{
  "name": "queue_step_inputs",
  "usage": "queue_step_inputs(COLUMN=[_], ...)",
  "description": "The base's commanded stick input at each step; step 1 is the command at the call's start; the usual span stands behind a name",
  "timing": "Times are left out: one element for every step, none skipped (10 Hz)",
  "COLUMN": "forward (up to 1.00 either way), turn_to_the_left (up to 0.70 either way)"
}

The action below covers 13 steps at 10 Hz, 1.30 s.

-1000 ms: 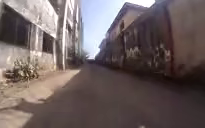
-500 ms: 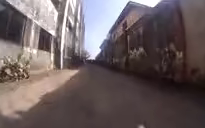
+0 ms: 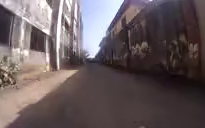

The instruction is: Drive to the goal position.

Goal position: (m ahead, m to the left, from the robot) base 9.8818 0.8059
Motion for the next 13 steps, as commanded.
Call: queue_step_inputs(forward=[1.0, 1.0, 1.0, 1.0, 1.0, 1.0, 1.0, 1.0, 1.0, 1.0, 1.0, 1.0, 1.0], turn_to_the_left=[0.0, 0.0, 0.0, 0.26, 0.11, 0.0, 0.0, 0.0, 0.0, 0.0, 0.0, 0.0, 0.0])
